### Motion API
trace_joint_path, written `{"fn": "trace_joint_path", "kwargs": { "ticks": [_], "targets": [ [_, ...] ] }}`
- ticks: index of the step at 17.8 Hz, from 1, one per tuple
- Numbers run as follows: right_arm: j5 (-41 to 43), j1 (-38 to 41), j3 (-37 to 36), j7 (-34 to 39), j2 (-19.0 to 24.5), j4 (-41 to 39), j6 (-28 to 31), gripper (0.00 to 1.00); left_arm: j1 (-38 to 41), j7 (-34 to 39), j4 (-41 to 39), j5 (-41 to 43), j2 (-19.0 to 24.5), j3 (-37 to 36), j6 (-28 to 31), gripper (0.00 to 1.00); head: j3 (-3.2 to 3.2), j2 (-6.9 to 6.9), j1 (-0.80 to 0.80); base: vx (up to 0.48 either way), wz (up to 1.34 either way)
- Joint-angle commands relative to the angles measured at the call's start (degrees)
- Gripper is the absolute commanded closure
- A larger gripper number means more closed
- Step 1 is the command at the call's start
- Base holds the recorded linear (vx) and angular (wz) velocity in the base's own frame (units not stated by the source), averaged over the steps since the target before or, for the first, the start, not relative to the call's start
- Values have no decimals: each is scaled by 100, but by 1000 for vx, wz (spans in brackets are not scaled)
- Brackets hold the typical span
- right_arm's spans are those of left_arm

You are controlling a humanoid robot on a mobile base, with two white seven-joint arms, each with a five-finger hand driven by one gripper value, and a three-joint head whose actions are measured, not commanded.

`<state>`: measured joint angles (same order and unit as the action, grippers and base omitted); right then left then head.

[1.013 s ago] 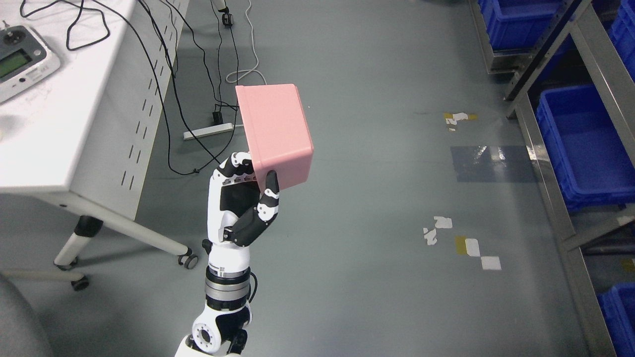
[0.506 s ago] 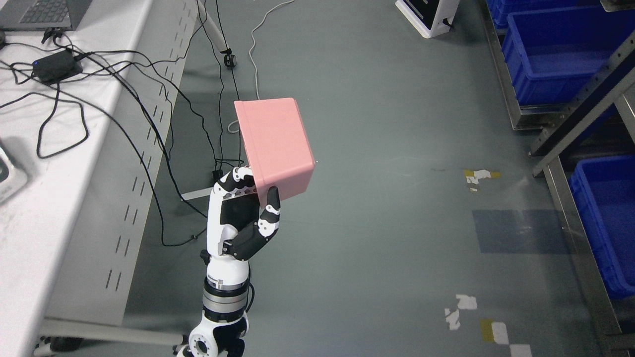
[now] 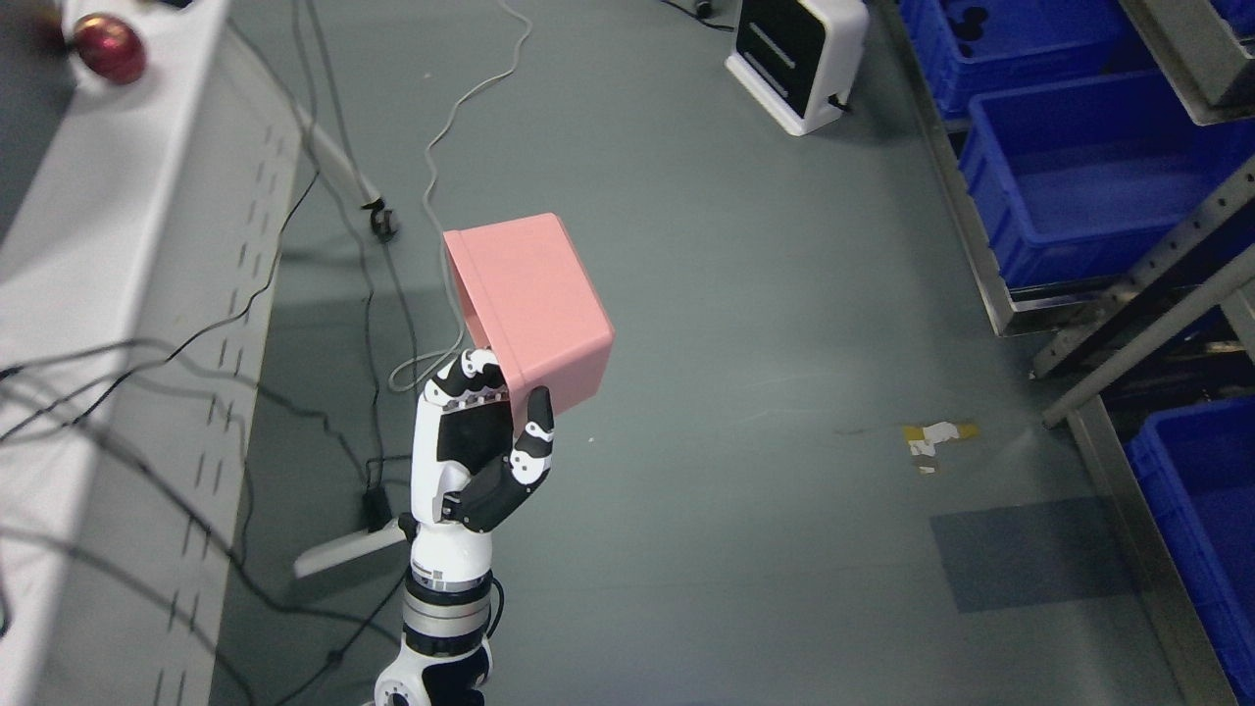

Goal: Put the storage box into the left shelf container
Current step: 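Hold the pink box up in the left hand while turning toward the shelf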

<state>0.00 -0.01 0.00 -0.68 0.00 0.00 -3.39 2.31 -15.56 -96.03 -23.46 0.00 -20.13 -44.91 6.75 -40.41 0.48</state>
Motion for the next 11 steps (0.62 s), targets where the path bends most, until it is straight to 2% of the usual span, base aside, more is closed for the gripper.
{"fn": "trace_joint_path", "kwargs": {
  "ticks": [1, 11],
  "targets": [
    [9, -34, -17, -2, -100, -100, -30, 0, 173, 1, 23, 0, 100, -570, -9, 95, 0, 0, 0, 511, -747],
    [9, -34, -17, -11, -100, -100, -30, 0, 261, -17, 295, 8, 100, -1071, -9, 95, 0, 0, 0, 412, -761]
  ]
}}
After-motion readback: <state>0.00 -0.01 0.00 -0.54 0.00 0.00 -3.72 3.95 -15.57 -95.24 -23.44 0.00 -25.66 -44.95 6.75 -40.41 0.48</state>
